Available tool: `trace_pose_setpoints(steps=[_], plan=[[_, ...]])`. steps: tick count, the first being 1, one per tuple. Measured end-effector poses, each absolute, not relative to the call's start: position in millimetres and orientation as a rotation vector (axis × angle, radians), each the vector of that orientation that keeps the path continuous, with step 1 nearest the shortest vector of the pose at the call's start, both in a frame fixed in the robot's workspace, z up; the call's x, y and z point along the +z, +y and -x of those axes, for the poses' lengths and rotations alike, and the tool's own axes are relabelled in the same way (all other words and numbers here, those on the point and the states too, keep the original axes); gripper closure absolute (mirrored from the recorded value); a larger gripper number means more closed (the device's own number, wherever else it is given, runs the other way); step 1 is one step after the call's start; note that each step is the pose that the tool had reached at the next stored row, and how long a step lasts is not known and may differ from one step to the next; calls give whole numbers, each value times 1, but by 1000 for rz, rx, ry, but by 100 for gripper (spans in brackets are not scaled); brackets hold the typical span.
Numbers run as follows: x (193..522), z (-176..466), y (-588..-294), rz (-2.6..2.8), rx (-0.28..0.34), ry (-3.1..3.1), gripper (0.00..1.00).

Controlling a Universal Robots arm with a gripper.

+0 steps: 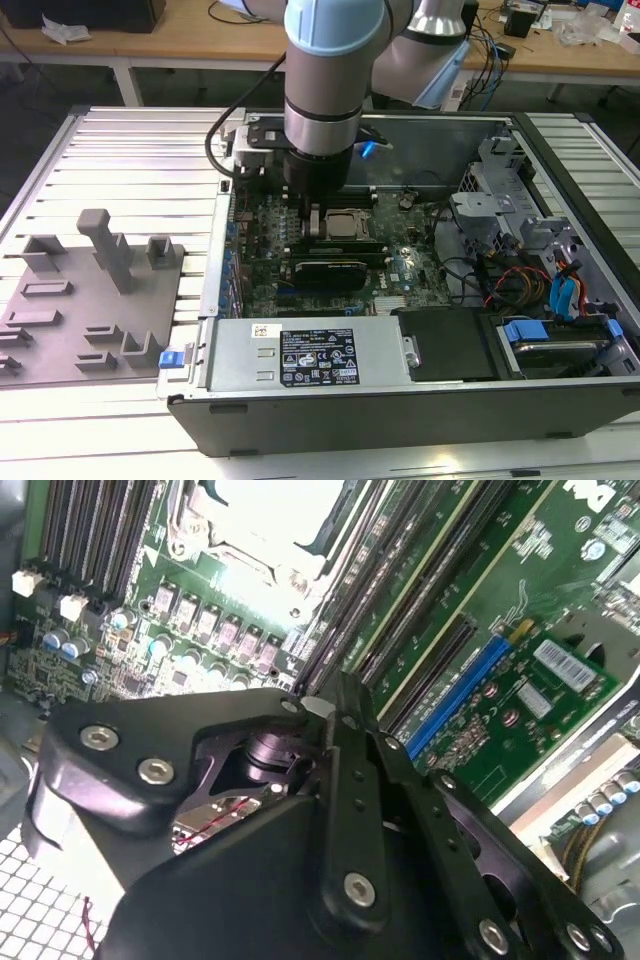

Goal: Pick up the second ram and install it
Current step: 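Press down the second ram until it locks into place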

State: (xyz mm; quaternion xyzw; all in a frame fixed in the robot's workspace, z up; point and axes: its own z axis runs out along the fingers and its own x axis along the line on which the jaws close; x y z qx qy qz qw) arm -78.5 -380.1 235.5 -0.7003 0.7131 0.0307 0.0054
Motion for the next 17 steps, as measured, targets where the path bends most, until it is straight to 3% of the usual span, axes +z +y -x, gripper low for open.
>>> trace_pose_setpoints(steps=[17], plan=[[237,52,-380,2193,102,2233,89]])
